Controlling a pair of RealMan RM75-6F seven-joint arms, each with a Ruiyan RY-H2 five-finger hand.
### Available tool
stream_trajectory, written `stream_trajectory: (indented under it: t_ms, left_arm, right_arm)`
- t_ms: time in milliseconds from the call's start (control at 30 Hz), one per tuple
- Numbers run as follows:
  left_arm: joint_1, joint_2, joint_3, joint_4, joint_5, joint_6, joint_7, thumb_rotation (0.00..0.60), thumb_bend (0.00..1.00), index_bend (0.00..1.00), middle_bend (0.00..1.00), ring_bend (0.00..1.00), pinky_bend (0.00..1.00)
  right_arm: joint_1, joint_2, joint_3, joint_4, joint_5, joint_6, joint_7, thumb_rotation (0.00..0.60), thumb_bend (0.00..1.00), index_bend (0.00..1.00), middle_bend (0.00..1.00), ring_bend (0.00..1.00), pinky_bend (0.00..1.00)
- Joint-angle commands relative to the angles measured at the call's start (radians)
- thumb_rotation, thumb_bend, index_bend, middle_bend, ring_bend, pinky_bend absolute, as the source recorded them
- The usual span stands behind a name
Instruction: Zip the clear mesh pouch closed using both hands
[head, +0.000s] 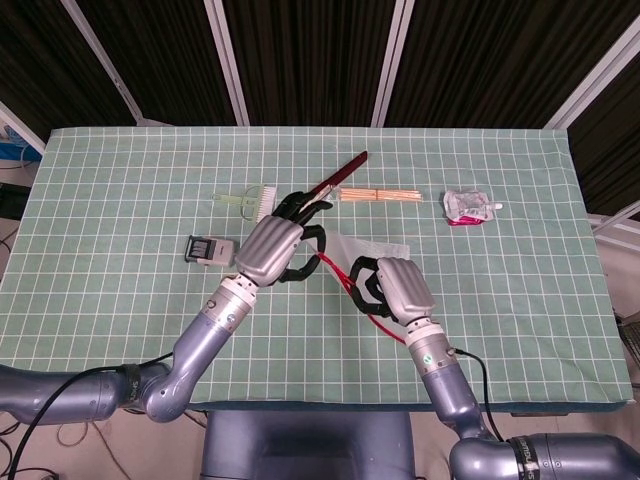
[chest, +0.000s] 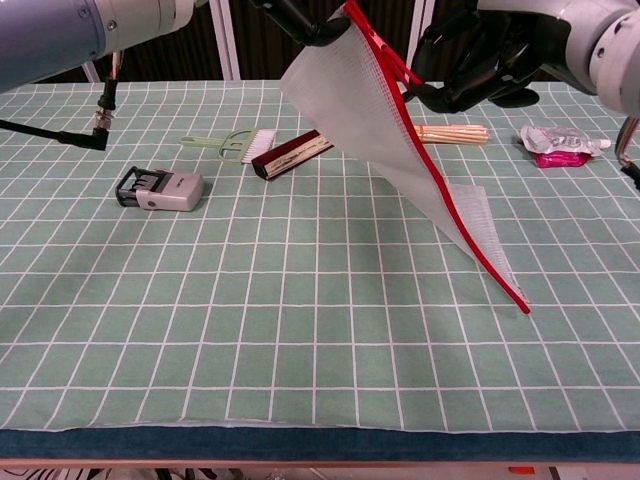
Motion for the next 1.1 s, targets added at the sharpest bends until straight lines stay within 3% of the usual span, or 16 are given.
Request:
stream_trajectory:
  t_ms: [33, 667, 1100]
  left_arm:
    - [0.002, -0.008, -0.004, 0.002, 0.008, 0.008, -0.010, 0.600, 0.42, 0.60, 0.15, 0.00, 0.05]
    - [0.031, 0.041, -0.071, -0.002, 0.057, 0.065, -0.070, 0.600, 0.42, 0.60, 0.15, 0.00, 0.05]
    - [0.124, 0.165, -0.052, -0.020, 0.120, 0.085, -0.164, 0.600, 0.42, 0.60, 0.15, 0.00, 0.05]
  right_arm:
    - [-0.001, -0.001, 0.001, -0.001, -0.002, 0.002, -0.001, 0.600, 0.57, 0.70, 1.00, 1.00, 0.94]
    - [-0.028, 0.022, -0.001, 0.068, 0.033, 0.007, -0.007, 0.600, 0.58, 0.70, 1.00, 1.00, 0.94]
    - [-0.068, 0.108, 0.055, 0.181, 0.098, -0.022, 0.060, 0.600, 0.58, 0.70, 1.00, 1.00, 0.94]
